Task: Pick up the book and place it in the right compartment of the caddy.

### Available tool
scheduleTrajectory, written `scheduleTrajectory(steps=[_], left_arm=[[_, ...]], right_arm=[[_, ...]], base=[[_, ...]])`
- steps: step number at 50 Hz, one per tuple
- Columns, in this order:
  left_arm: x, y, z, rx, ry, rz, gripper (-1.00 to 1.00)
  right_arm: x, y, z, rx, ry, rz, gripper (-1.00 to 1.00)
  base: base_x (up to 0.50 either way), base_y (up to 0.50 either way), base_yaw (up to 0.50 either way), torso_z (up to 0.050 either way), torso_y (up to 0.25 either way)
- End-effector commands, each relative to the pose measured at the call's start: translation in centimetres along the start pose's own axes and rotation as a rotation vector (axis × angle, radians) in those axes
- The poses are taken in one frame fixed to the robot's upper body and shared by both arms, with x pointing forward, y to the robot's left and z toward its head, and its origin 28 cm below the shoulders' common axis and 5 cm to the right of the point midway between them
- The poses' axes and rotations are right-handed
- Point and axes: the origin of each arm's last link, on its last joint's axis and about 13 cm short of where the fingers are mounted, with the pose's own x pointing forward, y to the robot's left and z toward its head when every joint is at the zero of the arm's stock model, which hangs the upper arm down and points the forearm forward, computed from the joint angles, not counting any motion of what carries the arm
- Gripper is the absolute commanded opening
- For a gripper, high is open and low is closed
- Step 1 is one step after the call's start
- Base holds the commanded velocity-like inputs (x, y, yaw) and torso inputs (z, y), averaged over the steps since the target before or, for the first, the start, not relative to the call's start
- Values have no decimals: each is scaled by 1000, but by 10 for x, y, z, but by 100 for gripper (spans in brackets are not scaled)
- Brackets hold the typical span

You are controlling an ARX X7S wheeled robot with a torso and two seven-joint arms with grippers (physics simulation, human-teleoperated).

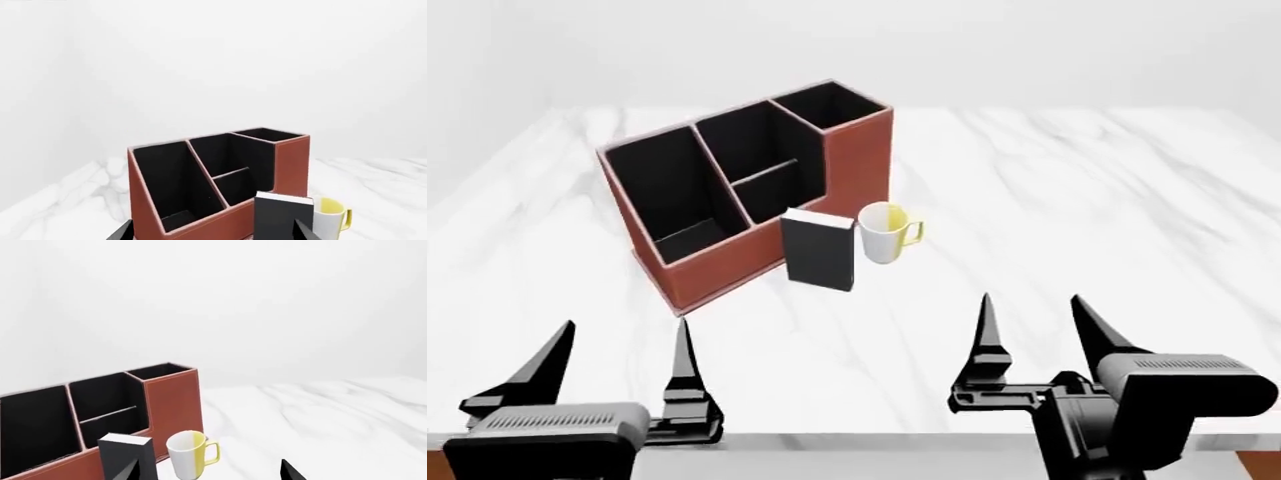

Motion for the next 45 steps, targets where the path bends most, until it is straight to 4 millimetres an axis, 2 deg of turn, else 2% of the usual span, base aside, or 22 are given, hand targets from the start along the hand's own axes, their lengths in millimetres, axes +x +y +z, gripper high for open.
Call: scheduleTrajectory(steps=[1, 45], left_arm=[[-2, 0, 3, 10, -8, -2, 100], [-3, -1, 3, 13, -8, -5, 100]], right_arm=[[-1, 1, -1, -8, 4, 10, 100], [-3, 1, 0, 5, -24, 14, 100]], base=[[500, 0, 0, 0, 0], [489, 0, 0, 0, 1]])
